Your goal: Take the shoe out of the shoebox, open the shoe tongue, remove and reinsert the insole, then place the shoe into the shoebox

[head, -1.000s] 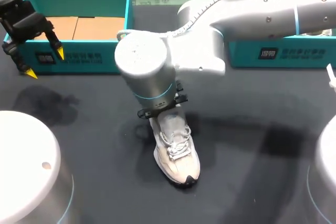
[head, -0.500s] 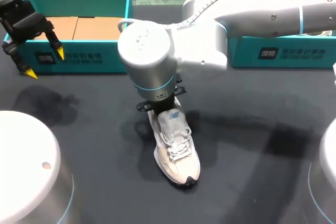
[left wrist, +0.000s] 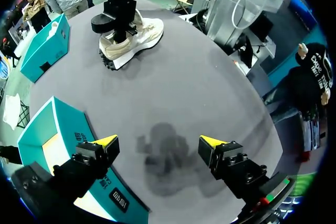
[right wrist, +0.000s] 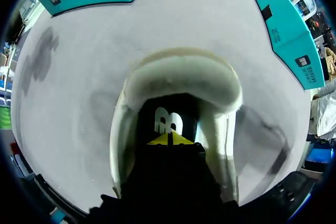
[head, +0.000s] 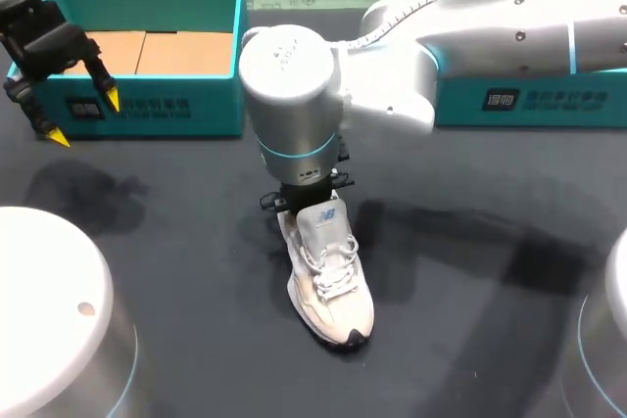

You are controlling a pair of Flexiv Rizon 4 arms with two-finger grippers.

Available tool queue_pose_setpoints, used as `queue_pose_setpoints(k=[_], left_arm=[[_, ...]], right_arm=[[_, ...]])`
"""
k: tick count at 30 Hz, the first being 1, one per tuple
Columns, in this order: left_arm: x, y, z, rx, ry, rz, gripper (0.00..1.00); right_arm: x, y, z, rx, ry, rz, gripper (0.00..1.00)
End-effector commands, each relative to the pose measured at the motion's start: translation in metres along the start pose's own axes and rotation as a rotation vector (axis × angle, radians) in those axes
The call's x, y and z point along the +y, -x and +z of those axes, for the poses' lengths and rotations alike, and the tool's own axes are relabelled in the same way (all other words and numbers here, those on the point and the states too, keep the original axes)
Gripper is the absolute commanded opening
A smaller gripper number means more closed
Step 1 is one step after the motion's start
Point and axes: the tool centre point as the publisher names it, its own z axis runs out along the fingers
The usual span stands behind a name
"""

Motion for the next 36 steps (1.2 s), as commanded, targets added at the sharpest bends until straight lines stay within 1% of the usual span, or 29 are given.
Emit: queue_pose_setpoints(k=[1, 4, 7, 12, 18, 21, 23, 24, 26, 27, 28, 29, 30, 36], left_arm=[[0.0, -0.001, 0.0, 0.001, 0.003, 0.0, 1.0], [0.0, -0.001, 0.0, 0.001, 0.003, 0.0, 1.0], [0.0, -0.001, 0.0, 0.001, 0.003, 0.0, 1.0], [0.0, -0.001, 0.0, 0.001, 0.003, 0.0, 1.0], [0.0, -0.001, 0.0, 0.001, 0.003, 0.0, 1.0], [0.0, -0.001, 0.0, 0.001, 0.003, 0.0, 1.0], [0.0, -0.001, 0.0, 0.001, 0.003, 0.0, 1.0], [0.0, -0.001, 0.0, 0.001, 0.003, 0.0, 1.0], [0.0, -0.001, 0.0, 0.001, 0.003, 0.0, 1.0], [0.0, -0.001, 0.0, 0.001, 0.003, 0.0, 1.0], [0.0, -0.001, 0.0, 0.001, 0.003, 0.0, 1.0], [0.0, -0.001, 0.0, 0.001, 0.003, 0.0, 1.0], [0.0, -0.001, 0.0, 0.001, 0.003, 0.0, 1.0], [0.0, -0.001, 0.0, 0.001, 0.003, 0.0, 1.0]], right_arm=[[-0.013, 0.006, -0.02, -0.04, 0.026, -0.005, 0.0], [-0.01, 0.007, -0.035, -0.049, 0.043, -0.029, 0.0], [-0.004, 0.006, -0.042, -0.047, 0.042, -0.06, 0.0], [0.007, 0.005, -0.043, -0.045, -0.063, -0.107, 0.0], [0.007, 0.011, -0.039, -0.035, -0.166, -0.122, 0.0], [0.004, 0.01, -0.039, -0.034, -0.2, -0.124, 0.12], [0.002, 0.009, -0.04, -0.03, -0.219, -0.126, 0.18], [0.0, 0.008, -0.04, -0.027, -0.234, -0.128, 0.22], [-0.003, 0.007, -0.039, -0.021, -0.252, -0.129, 0.36], [-0.005, 0.007, -0.04, -0.022, -0.261, -0.13, 0.46], [-0.007, 0.007, -0.04, -0.021, -0.264, -0.13, 0.61], [-0.008, 0.007, -0.042, -0.02, -0.269, -0.126, 0.89], [-0.01, 0.006, -0.043, -0.025, -0.278, -0.124, 1.0], [-0.02, 0.005, -0.047, -0.028, -0.299, -0.124, 1.0]])
